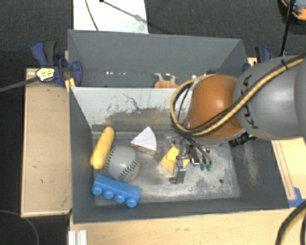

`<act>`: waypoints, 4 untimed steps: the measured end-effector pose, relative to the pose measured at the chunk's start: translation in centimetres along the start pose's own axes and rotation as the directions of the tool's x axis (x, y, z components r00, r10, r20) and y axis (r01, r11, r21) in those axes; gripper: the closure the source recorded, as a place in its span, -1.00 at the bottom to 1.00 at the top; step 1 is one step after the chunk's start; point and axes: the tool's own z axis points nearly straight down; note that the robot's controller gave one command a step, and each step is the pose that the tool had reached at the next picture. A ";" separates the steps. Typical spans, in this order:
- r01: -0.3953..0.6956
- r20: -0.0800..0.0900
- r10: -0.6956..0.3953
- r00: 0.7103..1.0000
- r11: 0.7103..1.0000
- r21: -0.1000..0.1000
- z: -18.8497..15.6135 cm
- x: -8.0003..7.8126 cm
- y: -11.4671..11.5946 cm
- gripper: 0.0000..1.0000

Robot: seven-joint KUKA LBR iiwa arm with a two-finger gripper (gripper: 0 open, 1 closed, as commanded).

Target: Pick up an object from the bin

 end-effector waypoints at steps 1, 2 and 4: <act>-0.048 -0.003 0.048 0.999 0.999 0.001 1.6 0.0 -1.7 -1.00; -0.030 -0.003 0.030 1.000 1.000 0.001 2.7 0.2 -2.8 -1.00; 0.135 -0.005 -0.135 0.991 0.991 0.000 0.4 -0.2 -3.0 -1.00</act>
Offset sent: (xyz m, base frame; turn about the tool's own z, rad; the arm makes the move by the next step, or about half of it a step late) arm -0.0035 -0.0330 -0.0320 -0.0436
